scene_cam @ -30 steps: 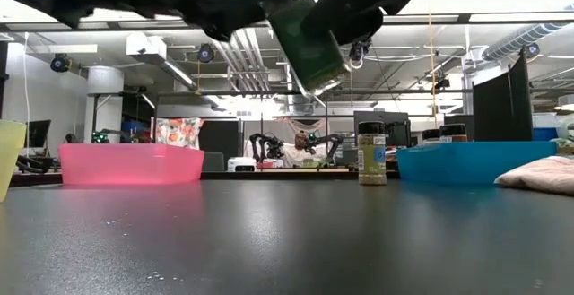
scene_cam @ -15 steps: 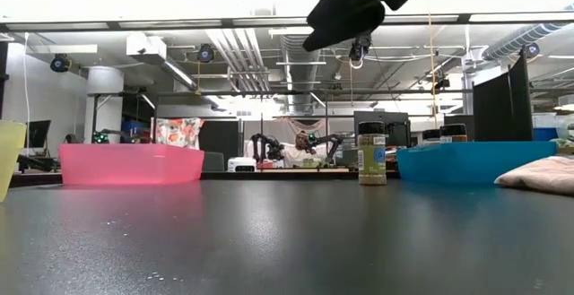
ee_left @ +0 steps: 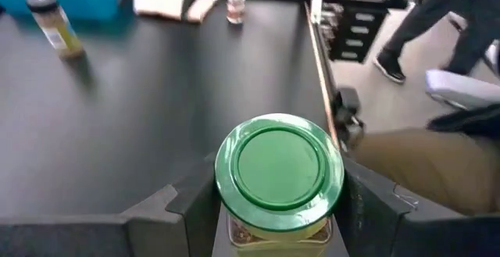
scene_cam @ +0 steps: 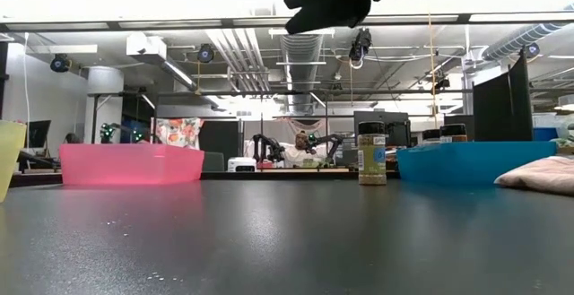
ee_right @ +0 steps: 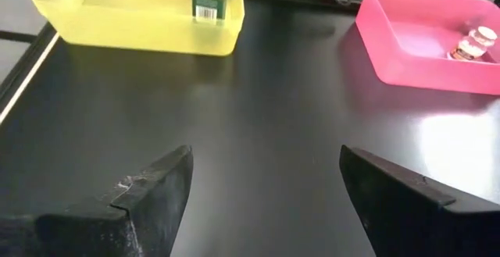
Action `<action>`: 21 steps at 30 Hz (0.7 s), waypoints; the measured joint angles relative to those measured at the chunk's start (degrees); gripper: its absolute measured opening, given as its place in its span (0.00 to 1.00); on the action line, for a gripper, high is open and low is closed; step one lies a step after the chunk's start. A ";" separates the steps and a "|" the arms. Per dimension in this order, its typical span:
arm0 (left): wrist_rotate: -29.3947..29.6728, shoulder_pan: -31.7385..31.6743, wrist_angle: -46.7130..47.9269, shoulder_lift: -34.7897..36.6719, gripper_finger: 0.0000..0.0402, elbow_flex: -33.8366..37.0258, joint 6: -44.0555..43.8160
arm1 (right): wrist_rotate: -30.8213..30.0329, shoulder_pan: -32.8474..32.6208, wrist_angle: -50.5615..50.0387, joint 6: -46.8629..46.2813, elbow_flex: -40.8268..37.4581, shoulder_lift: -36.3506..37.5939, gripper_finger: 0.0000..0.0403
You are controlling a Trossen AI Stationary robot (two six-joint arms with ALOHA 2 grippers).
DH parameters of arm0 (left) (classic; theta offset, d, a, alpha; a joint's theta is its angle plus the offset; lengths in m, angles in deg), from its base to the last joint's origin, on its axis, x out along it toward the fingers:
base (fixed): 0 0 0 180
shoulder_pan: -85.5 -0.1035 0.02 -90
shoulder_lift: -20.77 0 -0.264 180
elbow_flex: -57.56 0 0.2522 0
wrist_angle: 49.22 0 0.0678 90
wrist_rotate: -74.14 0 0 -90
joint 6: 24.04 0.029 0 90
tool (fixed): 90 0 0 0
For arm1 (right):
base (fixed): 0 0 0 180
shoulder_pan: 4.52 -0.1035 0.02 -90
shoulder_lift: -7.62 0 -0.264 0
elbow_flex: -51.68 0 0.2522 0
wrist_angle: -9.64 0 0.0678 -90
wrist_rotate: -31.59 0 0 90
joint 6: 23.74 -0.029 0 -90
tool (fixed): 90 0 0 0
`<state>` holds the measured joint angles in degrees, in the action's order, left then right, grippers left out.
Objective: Sort spices by type
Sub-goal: Put the green seasoning into the yellow bin
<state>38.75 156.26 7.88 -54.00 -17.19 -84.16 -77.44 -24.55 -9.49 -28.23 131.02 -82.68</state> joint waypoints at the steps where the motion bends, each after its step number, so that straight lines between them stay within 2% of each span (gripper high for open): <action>1: -0.06 0.94 1.02 -0.31 0.46 0.00 -2.11 | 0.00 0.00 0.26 -0.17 0.00 0.00 0.76; 8: -3.47 3.46 5.29 -2.97 0.46 0.28 -8.03 | 0.00 0.07 1.35 -0.73 0.00 -0.02 0.72; 13: -9.12 3.98 6.83 -5.91 0.46 0.29 -8.28 | -0.02 0.07 1.47 -1.59 0.00 -0.02 0.71; 21: -8.08 6.18 8.69 -11.54 0.46 0.37 -8.02 | -0.02 0.20 2.63 -0.36 -0.02 -0.02 0.68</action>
<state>30.67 162.44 16.57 -65.54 -16.82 -92.18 -77.47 -24.35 -6.86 -28.59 131.00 -82.70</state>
